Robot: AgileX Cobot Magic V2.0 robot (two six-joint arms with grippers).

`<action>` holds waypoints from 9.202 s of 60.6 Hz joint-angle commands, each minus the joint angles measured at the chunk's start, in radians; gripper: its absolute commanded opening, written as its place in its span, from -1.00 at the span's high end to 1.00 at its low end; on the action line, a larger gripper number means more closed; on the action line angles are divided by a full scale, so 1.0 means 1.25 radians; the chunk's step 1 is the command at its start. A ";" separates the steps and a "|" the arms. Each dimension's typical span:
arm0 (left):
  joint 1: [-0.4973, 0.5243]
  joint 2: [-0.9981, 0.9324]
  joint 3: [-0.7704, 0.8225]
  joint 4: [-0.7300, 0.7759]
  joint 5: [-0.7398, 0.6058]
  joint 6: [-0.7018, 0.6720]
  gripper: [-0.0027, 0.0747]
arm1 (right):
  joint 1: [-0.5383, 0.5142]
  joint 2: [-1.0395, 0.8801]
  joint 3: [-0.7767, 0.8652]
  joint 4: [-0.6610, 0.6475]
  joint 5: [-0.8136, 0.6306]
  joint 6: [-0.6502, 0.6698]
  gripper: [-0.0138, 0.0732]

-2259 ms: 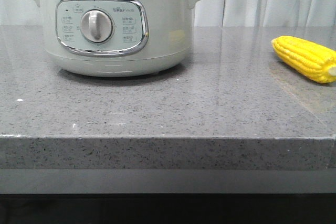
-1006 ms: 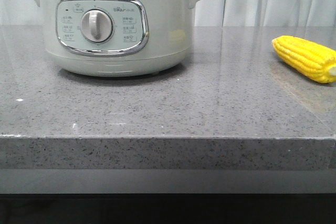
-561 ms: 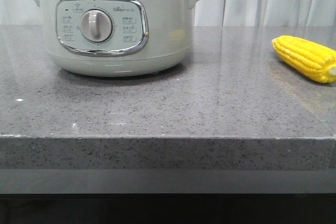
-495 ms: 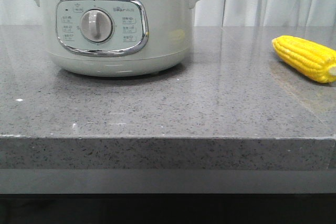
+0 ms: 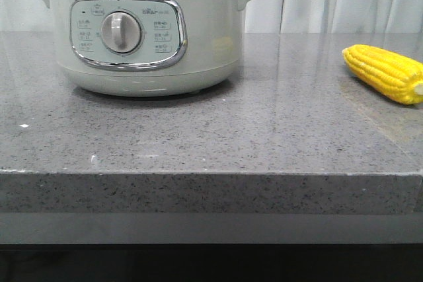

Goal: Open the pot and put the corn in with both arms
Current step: 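Grasp the glass lid knob with the left gripper, then lift the glass lid off the pot with the left gripper, then lower the right gripper onto the yellow corn cob and grasp it, then carry the corn over the open pot with the right gripper, then lower the corn into the pot and open the right gripper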

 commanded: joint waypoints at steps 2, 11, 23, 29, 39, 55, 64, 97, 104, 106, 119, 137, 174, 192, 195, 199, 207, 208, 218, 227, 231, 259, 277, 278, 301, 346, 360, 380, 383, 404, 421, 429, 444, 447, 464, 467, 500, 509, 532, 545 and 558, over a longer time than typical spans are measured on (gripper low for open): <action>0.000 0.000 -0.051 -0.008 -0.070 -0.001 -0.48 | -0.004 0.009 -0.027 -0.003 -0.058 -0.010 -0.81; 0.003 0.027 -0.054 -0.008 -0.068 -0.003 -0.48 | -0.004 0.009 -0.027 -0.003 -0.058 -0.010 -0.81; 0.003 0.039 -0.054 -0.008 -0.047 -0.003 -0.25 | -0.004 0.009 -0.027 -0.003 -0.058 -0.010 -0.81; 0.003 0.039 -0.054 -0.008 -0.036 -0.003 0.02 | -0.004 0.009 -0.027 -0.003 -0.058 -0.010 -0.81; 0.003 0.037 -0.054 -0.008 -0.040 -0.003 0.32 | -0.004 0.009 -0.027 -0.003 -0.058 -0.010 -0.81; 0.003 0.009 -0.079 -0.008 -0.040 -0.003 0.37 | -0.004 0.009 -0.027 -0.003 -0.058 -0.010 -0.81; 0.003 -0.031 -0.124 -0.008 0.003 -0.003 0.38 | -0.004 0.009 -0.027 -0.003 -0.058 -0.010 -0.81; 0.005 -0.278 -0.104 0.048 0.206 -0.003 0.39 | -0.004 0.009 -0.027 -0.003 -0.058 -0.010 -0.81; 0.005 -0.372 -0.013 0.053 0.206 -0.003 0.39 | -0.004 0.009 -0.027 -0.003 -0.058 -0.010 -0.81; 0.005 -0.394 0.011 0.055 0.206 -0.003 0.39 | -0.004 0.009 -0.027 -0.003 -0.058 -0.010 -0.81; 0.005 -0.567 0.202 0.043 0.206 -0.003 0.39 | -0.004 0.009 -0.027 -0.003 -0.058 -0.010 -0.81; 0.005 -0.774 0.411 0.026 0.206 -0.003 0.39 | -0.004 0.009 -0.027 -0.003 -0.057 -0.010 -0.81; 0.005 -0.858 0.463 0.026 0.208 -0.003 0.39 | 0.018 0.331 -0.344 0.010 0.191 -0.021 -0.81; 0.005 -0.858 0.463 0.026 0.208 -0.003 0.39 | 0.034 0.596 -0.492 0.012 0.187 -0.056 -0.81; 0.005 -0.858 0.463 0.026 0.208 -0.003 0.39 | 0.034 0.644 -0.518 0.012 0.187 -0.056 -0.81; 0.005 -0.858 0.463 0.026 0.208 -0.003 0.39 | 0.034 0.690 -0.543 0.012 0.188 -0.056 -0.81; 0.005 -0.858 0.463 0.026 0.208 -0.003 0.39 | 0.034 0.776 -0.588 0.013 0.188 -0.056 -0.81; 0.005 -0.858 0.463 0.026 0.208 -0.003 0.39 | 0.034 0.789 -0.594 0.013 0.188 -0.056 -0.81; 0.005 -0.858 0.463 0.026 0.208 -0.003 0.39 | 0.034 0.872 -0.629 0.013 0.187 -0.056 -0.81; 0.005 -0.858 0.463 0.026 0.208 -0.003 0.39 | 0.034 0.920 -0.636 0.013 0.187 -0.056 -0.80; 0.005 -0.858 0.463 0.026 0.208 -0.003 0.39 | 0.034 0.933 -0.636 0.013 0.189 -0.056 -0.80; 0.005 -0.858 0.463 0.026 0.208 -0.003 0.39 | 0.034 0.958 -0.636 0.013 0.218 -0.056 -0.01; 0.005 -0.858 0.463 0.026 0.208 -0.003 0.39 | 0.034 0.931 -0.636 0.013 0.227 -0.056 -0.01; 0.005 -0.858 0.463 0.026 0.208 -0.003 0.39 | 0.034 0.927 -0.636 0.013 0.229 -0.056 -0.01; 0.005 -0.858 0.463 0.026 0.208 -0.003 0.39 | 0.034 0.719 -0.636 0.015 0.280 -0.056 -0.01; 0.005 -0.858 0.463 0.026 0.208 -0.003 0.39 | 0.234 0.661 -0.807 0.184 0.314 -0.179 -0.01; 0.005 -0.858 0.463 0.026 0.208 -0.003 0.39 | 0.341 0.803 -0.954 0.184 0.313 -0.182 -0.01; 0.005 -0.858 0.463 0.026 0.208 -0.003 0.39 | 0.401 0.995 -1.159 0.184 0.284 -0.187 -0.01; 0.005 -0.858 0.463 0.026 0.208 -0.003 0.39 | 0.401 1.016 -1.179 0.184 0.277 -0.188 -0.01; 0.005 -0.858 0.463 0.026 0.208 -0.003 0.39 | 0.401 1.140 -1.266 0.172 0.219 -0.218 -0.01; 0.005 -0.858 0.463 0.026 0.208 -0.003 0.39 | 0.401 1.188 -1.268 0.162 0.213 -0.229 -0.01; 0.005 -0.858 0.463 0.026 0.208 -0.003 0.39 | 0.401 1.199 -1.268 0.162 0.220 -0.229 -0.01; 0.005 -0.858 0.463 0.026 0.206 -0.003 0.39 | 0.401 1.213 -1.268 0.159 0.251 -0.229 -0.01; 0.005 -0.858 0.463 0.026 0.206 -0.003 0.39 | 0.401 1.215 -1.268 0.157 0.257 -0.229 -0.01; 0.005 -0.858 0.463 0.026 0.206 -0.003 0.39 | 0.401 1.236 -1.268 0.148 0.279 -0.228 -0.06; 0.005 -0.858 0.463 0.026 0.206 -0.003 0.39 | 0.401 1.239 -1.268 0.148 0.282 -0.225 -0.17; 0.005 -0.858 0.463 0.026 0.206 -0.003 0.39 | 0.401 1.235 -1.268 0.148 0.280 -0.220 -0.66; 0.005 -0.858 0.463 0.026 0.206 -0.003 0.39 | 0.400 1.207 -1.279 0.148 0.295 -0.220 -0.66; 0.005 -0.858 0.463 0.026 0.206 -0.003 0.39 | 0.380 0.994 -1.262 0.059 0.431 -0.091 -0.66; 0.003 -0.858 0.463 0.026 0.206 -0.003 0.39 | 0.385 0.786 -1.008 0.078 0.262 -0.090 -0.66; 0.003 -0.858 0.463 0.026 0.206 -0.003 0.39 | 0.385 0.537 -0.663 0.078 0.078 -0.091 -0.66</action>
